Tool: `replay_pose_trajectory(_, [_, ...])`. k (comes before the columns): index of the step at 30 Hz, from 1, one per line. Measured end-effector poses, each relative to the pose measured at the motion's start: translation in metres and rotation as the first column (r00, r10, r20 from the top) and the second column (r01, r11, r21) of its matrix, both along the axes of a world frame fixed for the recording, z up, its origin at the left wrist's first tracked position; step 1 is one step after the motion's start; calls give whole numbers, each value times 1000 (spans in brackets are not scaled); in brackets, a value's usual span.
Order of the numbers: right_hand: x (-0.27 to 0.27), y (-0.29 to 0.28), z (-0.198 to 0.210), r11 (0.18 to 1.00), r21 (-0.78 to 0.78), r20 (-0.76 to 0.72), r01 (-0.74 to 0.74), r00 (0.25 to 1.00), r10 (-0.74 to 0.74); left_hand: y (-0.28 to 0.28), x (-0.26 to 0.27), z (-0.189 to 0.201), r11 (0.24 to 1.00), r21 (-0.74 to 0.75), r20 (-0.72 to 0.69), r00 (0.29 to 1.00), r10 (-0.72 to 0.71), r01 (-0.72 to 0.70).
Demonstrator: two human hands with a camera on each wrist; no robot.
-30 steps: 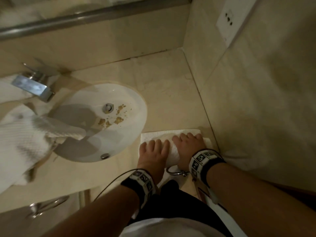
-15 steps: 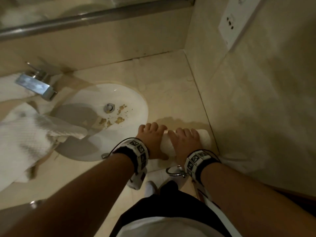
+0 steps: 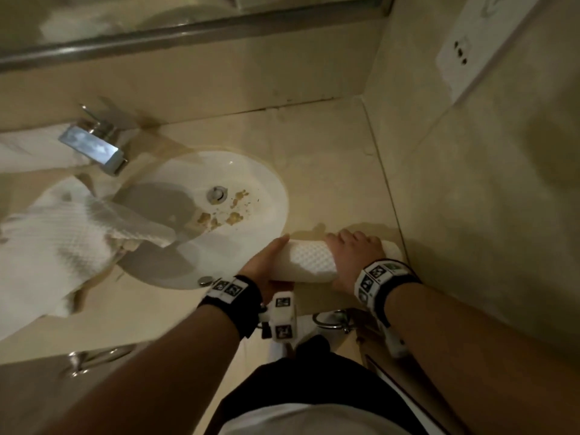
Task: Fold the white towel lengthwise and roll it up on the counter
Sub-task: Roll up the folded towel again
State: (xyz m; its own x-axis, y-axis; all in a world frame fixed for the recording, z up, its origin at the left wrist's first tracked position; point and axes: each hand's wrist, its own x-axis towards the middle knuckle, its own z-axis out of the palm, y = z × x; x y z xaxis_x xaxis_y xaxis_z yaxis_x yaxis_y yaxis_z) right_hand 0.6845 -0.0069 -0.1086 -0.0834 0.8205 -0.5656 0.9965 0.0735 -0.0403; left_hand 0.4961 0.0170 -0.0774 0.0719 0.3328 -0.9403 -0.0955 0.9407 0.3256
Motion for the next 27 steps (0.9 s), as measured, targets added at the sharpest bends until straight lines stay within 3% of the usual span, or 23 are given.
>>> replay_pose_trajectory(5, [5, -1, 4, 999, 17, -71, 34, 997, -33, 6, 12, 0, 998, 47, 43, 998, 37, -39])
replay_pose_trajectory(9, [-2, -13, 22, 959, 151, -209, 239, 956, -205, 10, 2, 16, 993, 90, 49, 996, 68, -72])
replay_pose_trajectory(11, [-6, -12, 32, 872, 309, -250, 378, 918, -309, 16, -5, 30, 985, 131, 44, 993, 109, -113])
replay_pose_trajectory(14, [-12, -1, 45, 675, 508, -326, 536, 844, -425, 27, -23, 47, 961, 165, 73, 975, 211, -221])
replay_pose_trajectory(15, [-16, 6, 50, 635, 478, -376, 607, 795, -476, 30, -31, 52, 947, 171, 73, 962, 264, -273])
replay_pose_trajectory(16, [-18, 12, 54, 596, 370, -440, 713, 699, -564, 33, -37, 56, 933, 170, 80, 949, 306, -316])
replay_pose_trajectory(18, [-28, 26, 58, 462, 48, -554, 885, 408, -725, 36, -54, 64, 903, 184, 80, 921, 381, -389])
replay_pose_trajectory(20, [-40, 41, 57, 321, -286, -640, 903, 69, -765, 37, -75, 70, 868, 219, 67, 895, 442, -445])
replay_pose_trajectory(22, [-57, 57, 56, 291, -509, -676, 810, -167, -718, 34, -100, 77, 846, 239, 50, 876, 480, -477])
replay_pose_trajectory(25, [-83, 78, 69, 300, -681, -627, 668, -320, -710, 25, -132, 90, 838, 244, 47, 869, 493, -489])
replay_pose_trajectory(27, [-102, 85, 87, 328, -723, -600, 608, -318, -734, 19, -155, 104, 829, 262, 66, 867, 495, -493])
